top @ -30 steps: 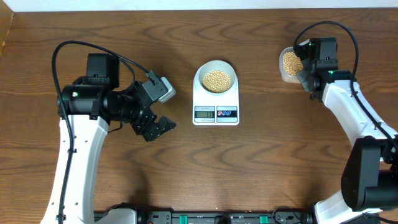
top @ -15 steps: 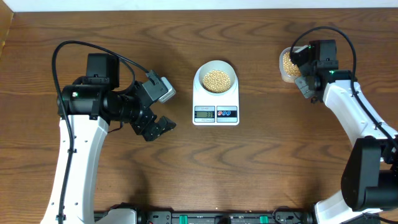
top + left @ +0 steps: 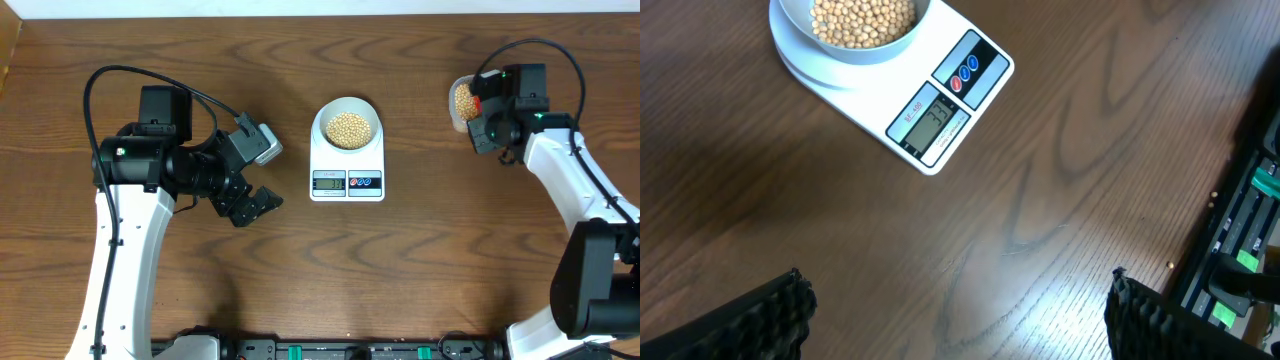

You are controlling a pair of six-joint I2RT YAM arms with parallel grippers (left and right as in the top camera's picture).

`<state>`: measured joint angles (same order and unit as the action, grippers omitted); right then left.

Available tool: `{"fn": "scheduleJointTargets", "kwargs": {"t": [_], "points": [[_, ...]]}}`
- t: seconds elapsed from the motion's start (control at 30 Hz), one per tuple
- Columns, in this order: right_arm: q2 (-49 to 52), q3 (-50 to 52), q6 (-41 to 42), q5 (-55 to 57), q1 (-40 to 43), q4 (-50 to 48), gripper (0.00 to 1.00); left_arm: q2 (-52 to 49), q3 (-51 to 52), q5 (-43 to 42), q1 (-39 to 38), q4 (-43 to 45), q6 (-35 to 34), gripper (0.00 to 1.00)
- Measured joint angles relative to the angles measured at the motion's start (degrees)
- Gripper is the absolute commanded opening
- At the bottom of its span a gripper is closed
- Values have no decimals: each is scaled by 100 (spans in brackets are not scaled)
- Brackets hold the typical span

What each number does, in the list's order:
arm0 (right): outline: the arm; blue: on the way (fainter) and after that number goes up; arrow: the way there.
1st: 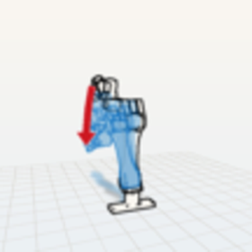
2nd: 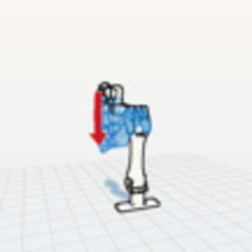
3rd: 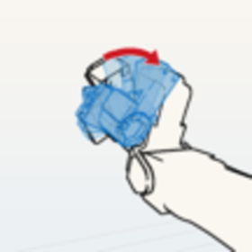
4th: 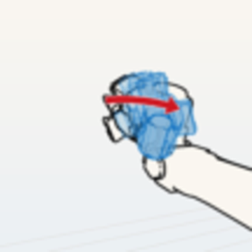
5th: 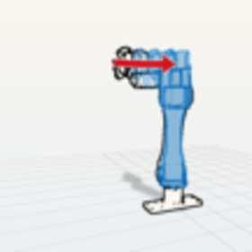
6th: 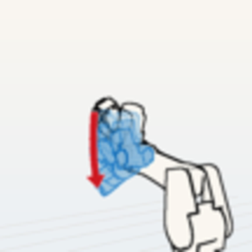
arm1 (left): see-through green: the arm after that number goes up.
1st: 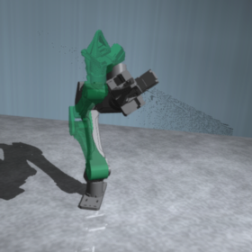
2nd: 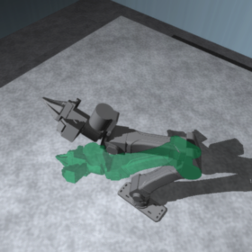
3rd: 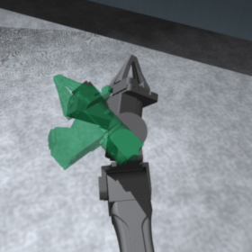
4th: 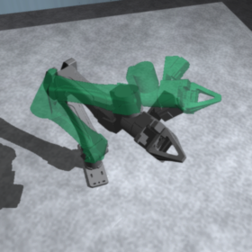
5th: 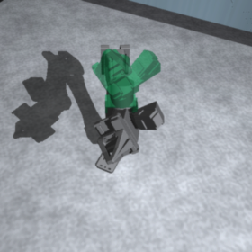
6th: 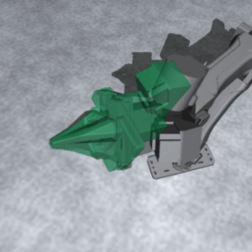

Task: Scoop item into bowl and weigh 50g on scale
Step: 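Dip the scoop into the soybeans and scoop more beans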

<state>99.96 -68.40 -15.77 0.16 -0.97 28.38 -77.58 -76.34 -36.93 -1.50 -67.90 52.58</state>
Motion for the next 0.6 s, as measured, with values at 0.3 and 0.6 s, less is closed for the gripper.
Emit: {"fn": "scheduleJointTargets", "kwargs": {"t": [0.3, 0.6], "points": [[0, 0, 1296, -1023, 492, -13, 1, 0, 0, 0, 0, 0, 0, 95], [0, 0, 1971, -2142, 986, -11, 1, 0, 0, 0, 0, 0, 0, 95]]}}
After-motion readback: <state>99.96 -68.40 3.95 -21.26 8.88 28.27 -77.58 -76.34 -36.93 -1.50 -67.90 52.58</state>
